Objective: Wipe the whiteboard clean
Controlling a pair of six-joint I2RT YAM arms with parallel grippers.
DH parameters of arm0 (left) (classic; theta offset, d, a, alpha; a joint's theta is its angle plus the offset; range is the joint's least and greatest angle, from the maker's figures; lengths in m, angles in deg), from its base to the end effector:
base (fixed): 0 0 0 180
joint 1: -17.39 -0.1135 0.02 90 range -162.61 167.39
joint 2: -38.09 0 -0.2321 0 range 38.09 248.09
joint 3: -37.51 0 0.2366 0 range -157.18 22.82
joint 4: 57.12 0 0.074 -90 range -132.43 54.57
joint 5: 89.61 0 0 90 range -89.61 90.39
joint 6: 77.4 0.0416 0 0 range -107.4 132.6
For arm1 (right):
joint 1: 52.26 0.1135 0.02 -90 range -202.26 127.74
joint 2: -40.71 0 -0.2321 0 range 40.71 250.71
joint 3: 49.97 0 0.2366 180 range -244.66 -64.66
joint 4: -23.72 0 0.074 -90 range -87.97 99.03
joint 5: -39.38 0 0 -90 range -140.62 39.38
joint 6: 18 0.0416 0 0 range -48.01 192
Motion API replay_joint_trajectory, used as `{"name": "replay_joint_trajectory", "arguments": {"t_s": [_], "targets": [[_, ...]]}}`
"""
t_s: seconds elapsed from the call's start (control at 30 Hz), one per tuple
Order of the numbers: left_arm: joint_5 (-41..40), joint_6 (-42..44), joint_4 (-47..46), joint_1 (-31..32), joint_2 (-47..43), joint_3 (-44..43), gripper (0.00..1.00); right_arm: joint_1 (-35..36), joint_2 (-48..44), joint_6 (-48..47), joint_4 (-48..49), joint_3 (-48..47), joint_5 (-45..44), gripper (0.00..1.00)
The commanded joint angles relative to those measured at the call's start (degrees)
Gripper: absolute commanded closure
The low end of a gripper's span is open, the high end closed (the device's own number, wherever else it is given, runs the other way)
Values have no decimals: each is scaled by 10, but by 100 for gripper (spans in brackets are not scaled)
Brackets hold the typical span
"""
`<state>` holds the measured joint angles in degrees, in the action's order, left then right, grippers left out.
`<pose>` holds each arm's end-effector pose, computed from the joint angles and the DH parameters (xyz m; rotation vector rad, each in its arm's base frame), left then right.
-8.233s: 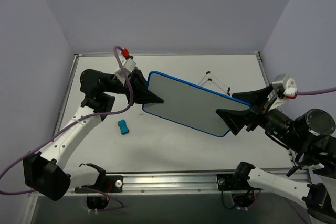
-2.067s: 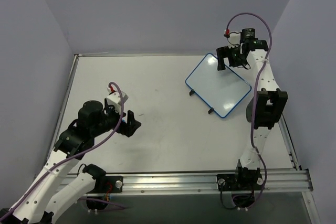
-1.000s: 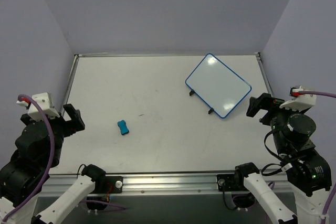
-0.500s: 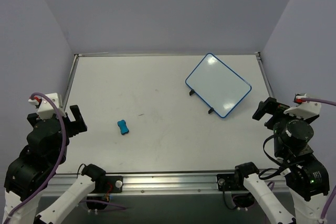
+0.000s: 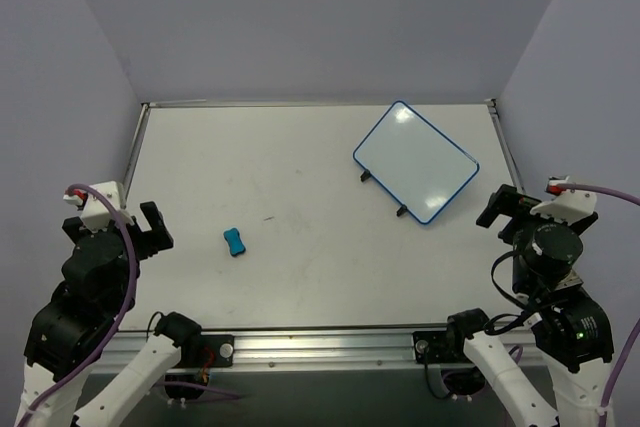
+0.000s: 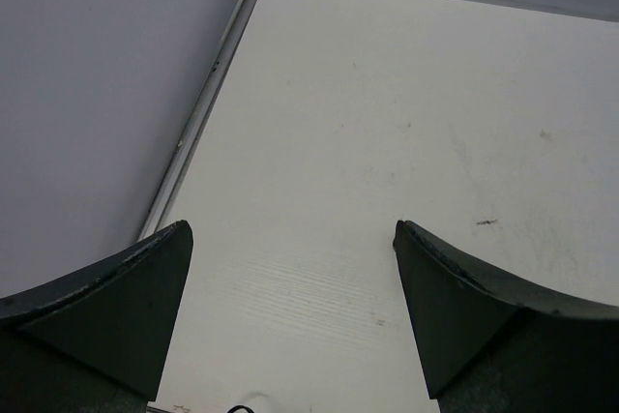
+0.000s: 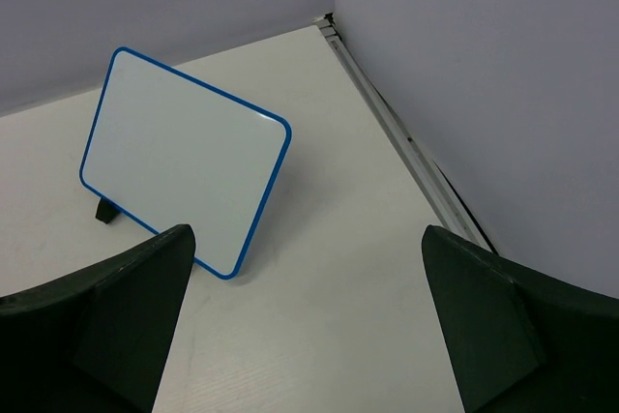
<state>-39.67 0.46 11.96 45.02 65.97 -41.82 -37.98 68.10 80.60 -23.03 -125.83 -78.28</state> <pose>0.0684 -0.0056 0.3750 -0.2262 1.7935 0.1642 0.0838 0.0014 0.4007 0.3051 1.5140 -0.0552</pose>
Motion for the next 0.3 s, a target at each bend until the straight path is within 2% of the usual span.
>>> {"name": "replay_joint_trajectory", "arguments": {"t_s": [0.0, 0.27], "targets": [[-7, 8, -41, -3, -12, 5, 6, -2, -2, -13, 37, 3, -12, 0], [5, 7, -46, -3, -3, 1, 6, -1, 0, -13, 29, -4, -14, 0]]}}
